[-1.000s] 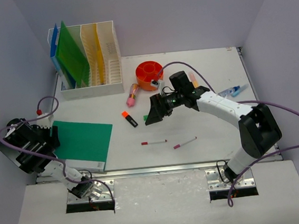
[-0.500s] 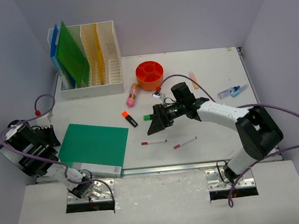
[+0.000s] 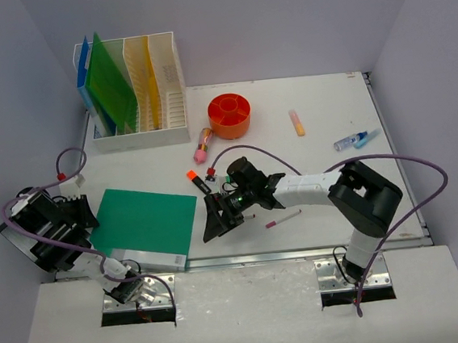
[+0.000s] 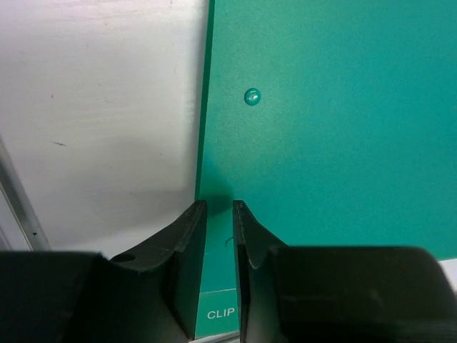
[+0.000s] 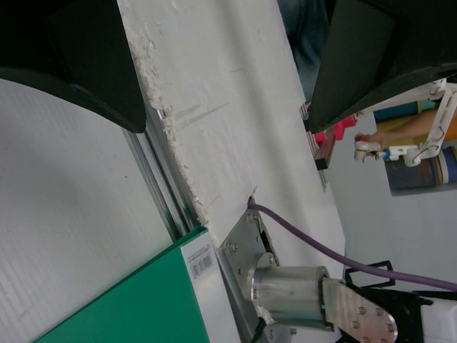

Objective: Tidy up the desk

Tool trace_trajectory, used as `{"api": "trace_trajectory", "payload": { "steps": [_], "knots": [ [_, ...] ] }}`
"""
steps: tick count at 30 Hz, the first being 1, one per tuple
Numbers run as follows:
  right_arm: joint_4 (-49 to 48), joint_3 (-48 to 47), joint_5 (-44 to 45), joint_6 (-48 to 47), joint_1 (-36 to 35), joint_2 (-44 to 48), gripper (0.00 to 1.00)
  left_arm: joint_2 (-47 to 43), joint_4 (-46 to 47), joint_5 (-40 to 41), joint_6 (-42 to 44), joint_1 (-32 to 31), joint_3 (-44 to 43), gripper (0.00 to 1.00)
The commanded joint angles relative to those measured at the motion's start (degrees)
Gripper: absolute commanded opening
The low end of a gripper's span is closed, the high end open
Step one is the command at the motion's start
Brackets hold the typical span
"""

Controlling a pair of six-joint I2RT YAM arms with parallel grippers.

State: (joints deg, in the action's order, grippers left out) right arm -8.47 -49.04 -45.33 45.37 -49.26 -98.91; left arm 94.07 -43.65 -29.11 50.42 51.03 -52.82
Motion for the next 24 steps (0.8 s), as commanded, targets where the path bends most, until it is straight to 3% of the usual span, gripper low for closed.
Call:
{"api": "trace_trajectory", "payload": {
  "steps": [1,13,24],
  "knots": [
    [-8.7,-2.9,6.6,10.0,-2.3,-4.8,0.94,-2.4,1.2,-0.7,-0.3,0.4,1.1,0.2],
    [-21.2,-2.4,13.1,27.3,-8.5,-16.2,0.78,-2.8,1.9,-2.9,-1.8,0.4,3.7,0.2],
    [-24.8,-7.7,16.5,36.6,-11.1,-24.7,0.75,-5.4,2.4,-3.4,-2.3,0.4,6.8,0.19]
  ]
}}
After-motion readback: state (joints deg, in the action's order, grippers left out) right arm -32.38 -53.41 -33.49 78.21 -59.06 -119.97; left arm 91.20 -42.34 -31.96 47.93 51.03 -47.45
